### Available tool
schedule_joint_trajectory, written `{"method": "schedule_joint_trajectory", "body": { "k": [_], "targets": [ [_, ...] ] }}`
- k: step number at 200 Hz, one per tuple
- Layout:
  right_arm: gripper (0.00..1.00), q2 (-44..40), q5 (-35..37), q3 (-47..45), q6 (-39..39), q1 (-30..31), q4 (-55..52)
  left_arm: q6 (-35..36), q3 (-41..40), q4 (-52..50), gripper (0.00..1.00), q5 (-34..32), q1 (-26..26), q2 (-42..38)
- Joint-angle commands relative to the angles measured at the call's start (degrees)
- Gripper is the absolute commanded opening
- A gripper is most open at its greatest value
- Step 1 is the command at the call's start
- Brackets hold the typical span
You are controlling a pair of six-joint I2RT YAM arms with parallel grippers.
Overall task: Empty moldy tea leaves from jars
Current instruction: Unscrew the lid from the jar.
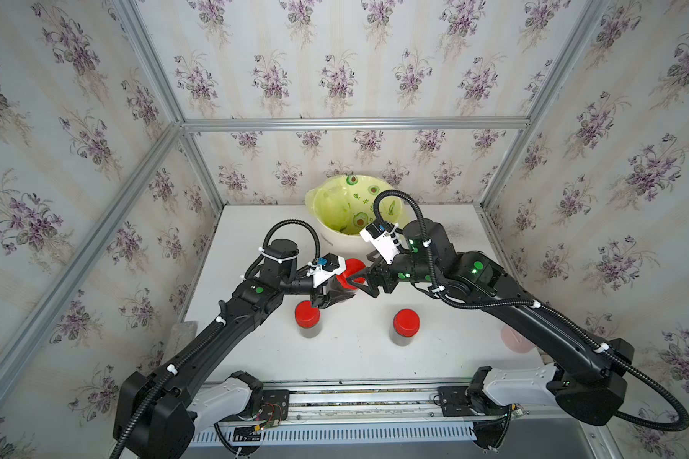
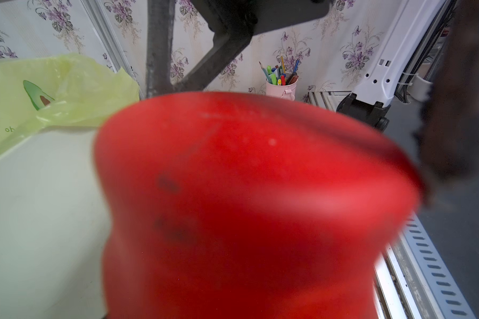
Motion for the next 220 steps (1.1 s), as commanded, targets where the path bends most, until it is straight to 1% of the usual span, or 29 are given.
{"method": "schedule_joint_trajectory", "body": {
  "k": [1, 19, 74, 124, 154, 220],
  "targets": [
    [0.91, 0.45, 1.6, 0.64, 2.2, 0.23, 2.38, 1.09, 0.32, 1.15, 0.52, 0.64, -0.05, -0.08],
    [0.91, 0.88, 0.82, 0.92, 2.22, 0.62, 2.26, 1.23, 0.26, 1.12, 0.52, 0.68, -0.05, -0.12],
    [0.88, 1.75, 1.34, 1.89, 2.13, 2.06, 1.34, 1.09, 0.26, 1.17, 0.52, 0.61, -0.05, -0.1],
    [0.82, 2.45, 5.25, 2.15, 2.23, 4.0, -0.36, 1.16, 0.31, 1.16, 0.52, 0.54, -0.05, -0.02],
    [0.75, 3.0, 6.18, 2.59, 2.22, 4.63, -1.26, 1.24, 0.17, 1.12, 0.52, 0.35, 0.0, 0.16],
    [0.54, 2.95, 6.96, 3.39, 0.7, 4.97, -2.82, 1.16, 0.23, 1.19, 0.52, 0.49, -0.03, 0.12]
  ]
}}
